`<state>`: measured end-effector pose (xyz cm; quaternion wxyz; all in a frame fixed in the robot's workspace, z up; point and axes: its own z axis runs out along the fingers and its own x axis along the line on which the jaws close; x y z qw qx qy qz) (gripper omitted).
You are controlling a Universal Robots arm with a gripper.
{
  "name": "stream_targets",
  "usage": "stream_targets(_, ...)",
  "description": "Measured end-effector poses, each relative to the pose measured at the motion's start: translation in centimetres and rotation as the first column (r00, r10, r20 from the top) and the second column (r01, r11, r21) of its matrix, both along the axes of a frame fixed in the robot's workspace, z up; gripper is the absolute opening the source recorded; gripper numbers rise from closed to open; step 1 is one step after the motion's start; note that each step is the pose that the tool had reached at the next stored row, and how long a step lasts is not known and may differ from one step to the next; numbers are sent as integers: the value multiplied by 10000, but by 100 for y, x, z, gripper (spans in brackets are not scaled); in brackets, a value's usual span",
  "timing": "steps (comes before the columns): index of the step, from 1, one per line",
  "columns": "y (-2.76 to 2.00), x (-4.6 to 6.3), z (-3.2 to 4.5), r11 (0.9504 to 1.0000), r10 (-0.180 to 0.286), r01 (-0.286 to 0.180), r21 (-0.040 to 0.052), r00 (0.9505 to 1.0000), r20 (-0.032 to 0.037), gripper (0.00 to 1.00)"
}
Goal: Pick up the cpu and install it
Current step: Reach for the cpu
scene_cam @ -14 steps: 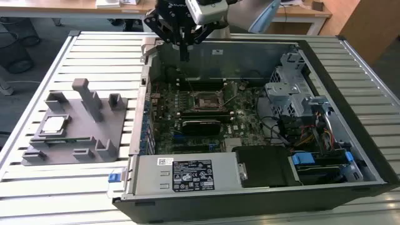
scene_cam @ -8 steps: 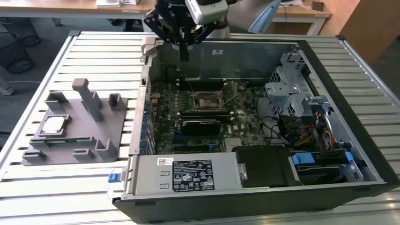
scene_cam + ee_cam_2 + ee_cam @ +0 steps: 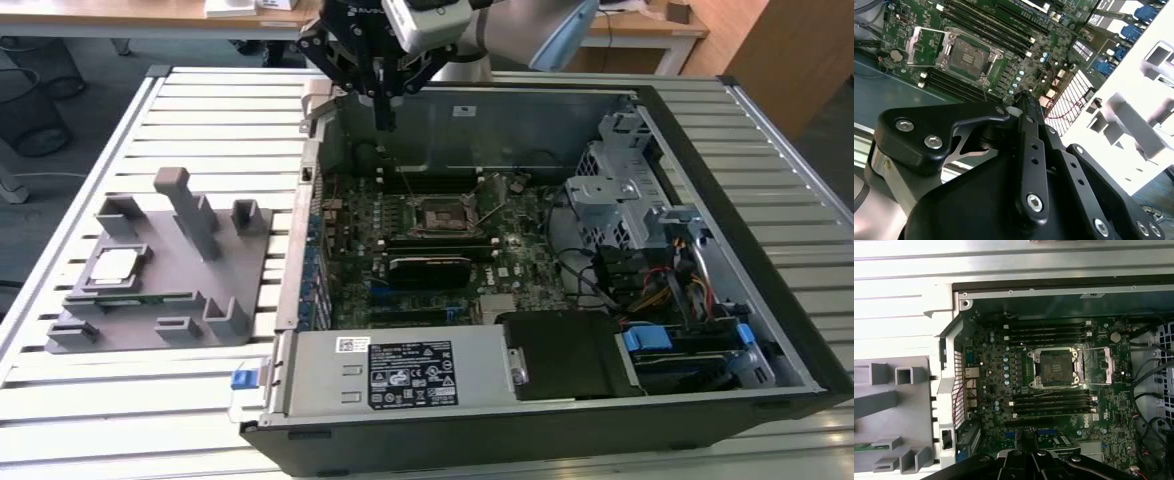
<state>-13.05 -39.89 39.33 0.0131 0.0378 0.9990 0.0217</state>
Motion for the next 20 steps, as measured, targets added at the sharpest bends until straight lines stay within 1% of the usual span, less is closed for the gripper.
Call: stream_targets(20,1,-330,-1,10000,-1,1,1,10000,0,11)
